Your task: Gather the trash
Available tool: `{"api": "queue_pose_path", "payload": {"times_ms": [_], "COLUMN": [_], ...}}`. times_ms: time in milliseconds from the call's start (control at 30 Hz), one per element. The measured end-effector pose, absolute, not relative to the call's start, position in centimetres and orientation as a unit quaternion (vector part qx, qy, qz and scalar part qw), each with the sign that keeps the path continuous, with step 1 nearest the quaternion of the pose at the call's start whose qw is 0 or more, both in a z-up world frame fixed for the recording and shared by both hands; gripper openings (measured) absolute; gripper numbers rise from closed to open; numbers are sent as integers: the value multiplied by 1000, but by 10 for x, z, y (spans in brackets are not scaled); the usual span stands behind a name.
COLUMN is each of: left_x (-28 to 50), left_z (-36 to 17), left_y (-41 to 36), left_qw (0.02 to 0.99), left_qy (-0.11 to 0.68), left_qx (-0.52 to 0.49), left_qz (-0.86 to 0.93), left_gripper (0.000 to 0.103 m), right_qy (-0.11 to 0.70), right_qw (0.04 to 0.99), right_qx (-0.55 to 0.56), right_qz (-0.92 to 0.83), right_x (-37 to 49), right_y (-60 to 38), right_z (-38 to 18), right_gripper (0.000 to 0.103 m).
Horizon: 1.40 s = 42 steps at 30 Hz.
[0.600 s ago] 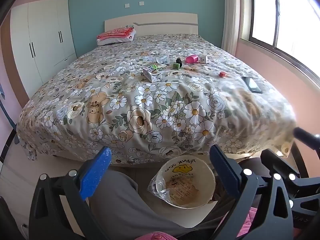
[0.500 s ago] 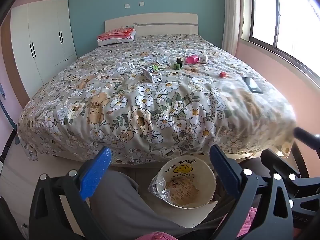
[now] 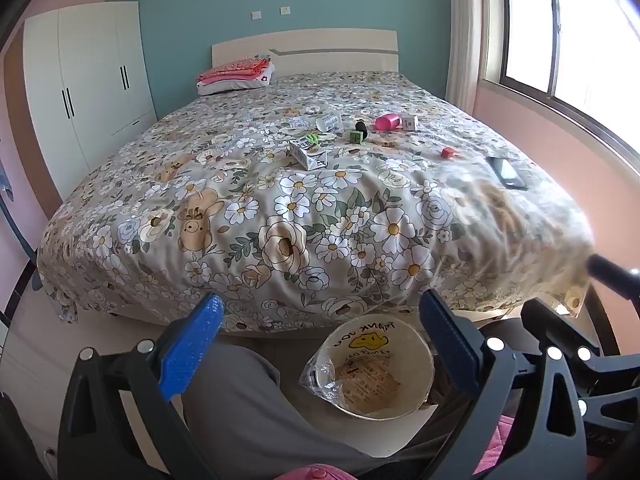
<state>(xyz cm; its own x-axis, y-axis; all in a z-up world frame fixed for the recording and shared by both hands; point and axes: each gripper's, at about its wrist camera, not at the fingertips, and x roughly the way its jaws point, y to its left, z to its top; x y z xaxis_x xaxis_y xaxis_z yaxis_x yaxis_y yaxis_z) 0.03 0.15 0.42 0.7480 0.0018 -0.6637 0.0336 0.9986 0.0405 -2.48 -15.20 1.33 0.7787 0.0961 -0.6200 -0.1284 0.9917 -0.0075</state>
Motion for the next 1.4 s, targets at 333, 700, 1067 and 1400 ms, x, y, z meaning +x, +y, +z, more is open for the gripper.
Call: {"api": "queue_pose_path", "payload": {"times_ms": [333,700,1067,1400], "left_x": [2,3,7,5], "left_z": [7,7,18,15], "left_y": [6,8,21,18], "left_qw": [935,935,935,935], "left_qy": [354,353,354,353], "left_qx": [26,27,26,27], "left_qz": [-9,-8,-8,-7], "left_gripper": [100,100,100,100], "right_qy": [327,328,328,328], "right_qw": [943,943,943,942], "right_qx": [-24,-23,-22,-22], "right_qz": [60,60,61,61], "right_x": [-25,-24,-24,-24], "right_y": [-153,-150,-149,-149], "right_z": [13,13,14,14], "right_gripper": [96,96,96,96]}}
